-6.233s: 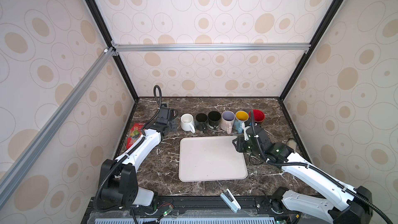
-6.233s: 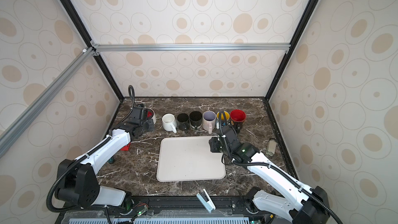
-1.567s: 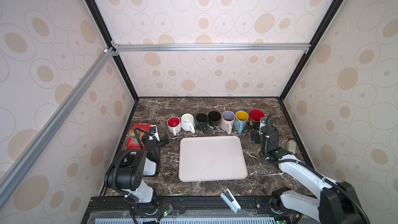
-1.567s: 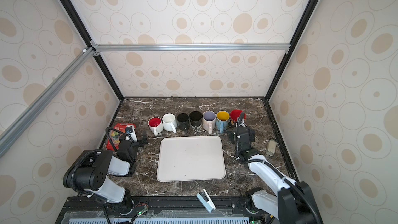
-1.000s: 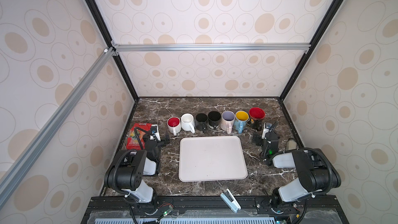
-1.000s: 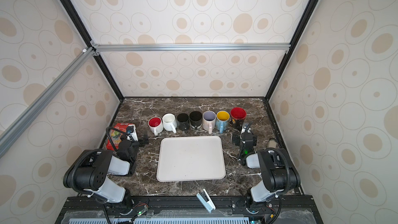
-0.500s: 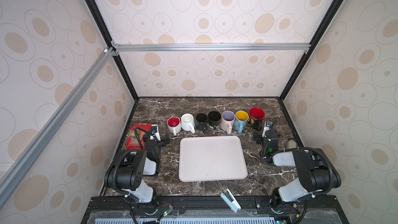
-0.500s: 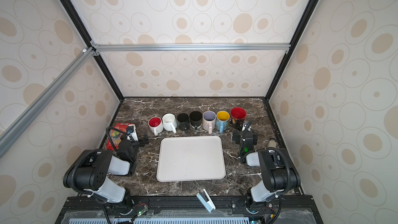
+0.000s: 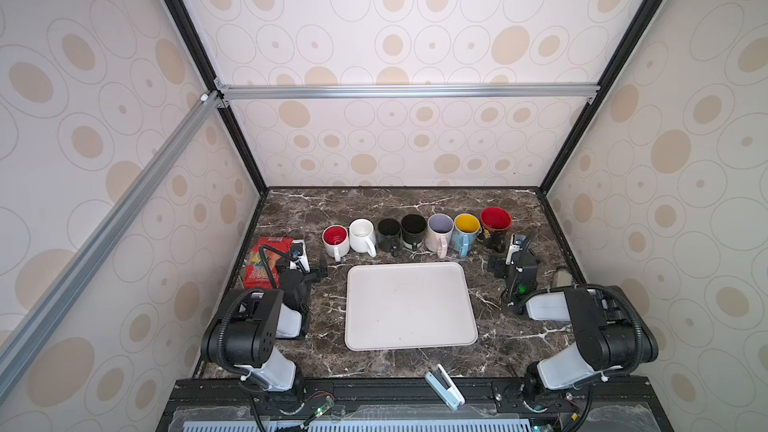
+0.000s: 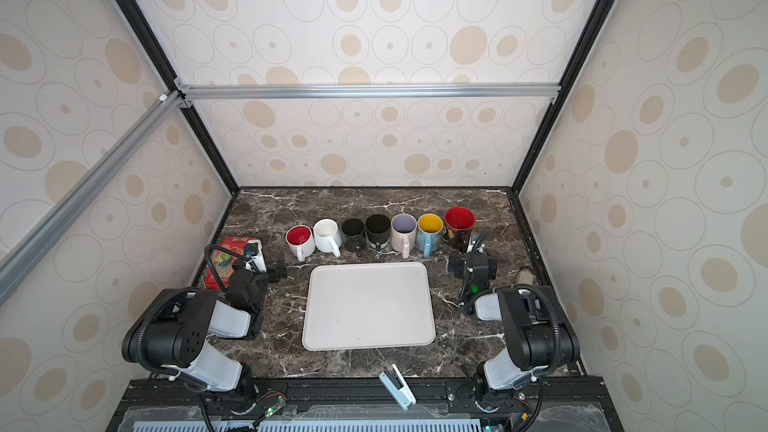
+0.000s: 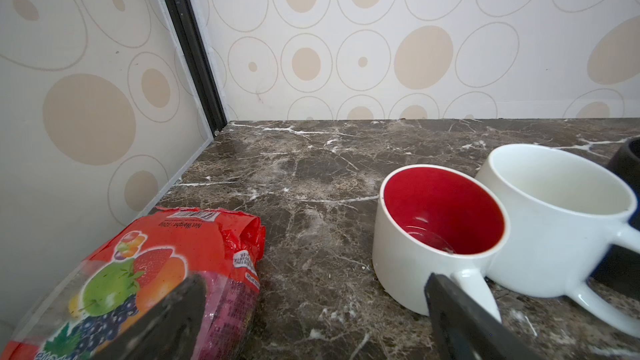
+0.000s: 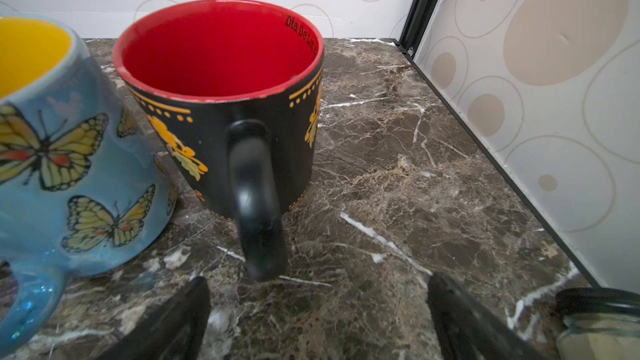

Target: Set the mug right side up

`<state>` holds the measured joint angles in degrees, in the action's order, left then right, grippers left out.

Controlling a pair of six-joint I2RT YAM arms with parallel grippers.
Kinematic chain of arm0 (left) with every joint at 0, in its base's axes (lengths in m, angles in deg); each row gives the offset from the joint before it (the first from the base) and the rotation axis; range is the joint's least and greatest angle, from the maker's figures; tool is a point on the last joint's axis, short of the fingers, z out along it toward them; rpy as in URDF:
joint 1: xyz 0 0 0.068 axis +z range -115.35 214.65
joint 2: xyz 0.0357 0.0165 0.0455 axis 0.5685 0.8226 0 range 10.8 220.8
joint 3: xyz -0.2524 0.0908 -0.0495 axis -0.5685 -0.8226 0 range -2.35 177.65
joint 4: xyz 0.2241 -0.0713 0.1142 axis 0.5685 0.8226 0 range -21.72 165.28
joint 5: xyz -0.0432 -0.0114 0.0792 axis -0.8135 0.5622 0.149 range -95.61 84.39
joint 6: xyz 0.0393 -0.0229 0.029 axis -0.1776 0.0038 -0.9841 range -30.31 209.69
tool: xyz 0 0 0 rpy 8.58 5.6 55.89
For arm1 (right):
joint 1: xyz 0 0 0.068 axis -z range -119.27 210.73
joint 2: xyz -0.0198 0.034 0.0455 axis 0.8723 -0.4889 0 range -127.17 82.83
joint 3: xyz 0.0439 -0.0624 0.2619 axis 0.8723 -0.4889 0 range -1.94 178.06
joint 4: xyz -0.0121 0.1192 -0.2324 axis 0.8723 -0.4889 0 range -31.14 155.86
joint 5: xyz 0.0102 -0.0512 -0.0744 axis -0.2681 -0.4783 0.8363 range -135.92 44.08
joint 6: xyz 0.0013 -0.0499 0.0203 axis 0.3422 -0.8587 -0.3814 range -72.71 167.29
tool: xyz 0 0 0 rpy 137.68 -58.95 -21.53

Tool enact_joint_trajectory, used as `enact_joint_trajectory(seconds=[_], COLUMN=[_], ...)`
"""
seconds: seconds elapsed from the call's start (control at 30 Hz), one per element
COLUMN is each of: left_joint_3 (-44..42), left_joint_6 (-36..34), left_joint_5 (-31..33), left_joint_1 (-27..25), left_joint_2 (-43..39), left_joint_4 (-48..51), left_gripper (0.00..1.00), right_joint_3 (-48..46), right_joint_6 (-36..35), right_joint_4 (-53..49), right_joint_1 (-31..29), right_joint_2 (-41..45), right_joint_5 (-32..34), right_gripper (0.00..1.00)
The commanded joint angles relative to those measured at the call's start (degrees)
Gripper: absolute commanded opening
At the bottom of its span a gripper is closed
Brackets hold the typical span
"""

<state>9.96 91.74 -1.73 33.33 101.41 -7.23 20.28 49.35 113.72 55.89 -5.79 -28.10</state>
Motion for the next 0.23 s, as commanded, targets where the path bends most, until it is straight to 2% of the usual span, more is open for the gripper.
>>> enact_joint_trajectory(seconds=[0.0, 0.2], left_joint_3=[2.57, 0.99], left_joint_6=[-1.45, -1.46], left_joint_5=[-0.99, -0.88], left_joint_1=[0.28, 0.23], left_joint_2=[0.72, -0.17], left_joint_4=[0.91, -1.27], left_gripper=[1.00, 1.00], right_joint_3=[0.94, 0.89], right_joint_6=[-0.27, -0.21], right_joint_4=[-0.22, -0.13], right_joint_1=[0.03, 0.03], right_joint_2=[0.42, 0.48], right_joint_5=[0.62, 0.59], right_gripper=[1.00, 1.00])
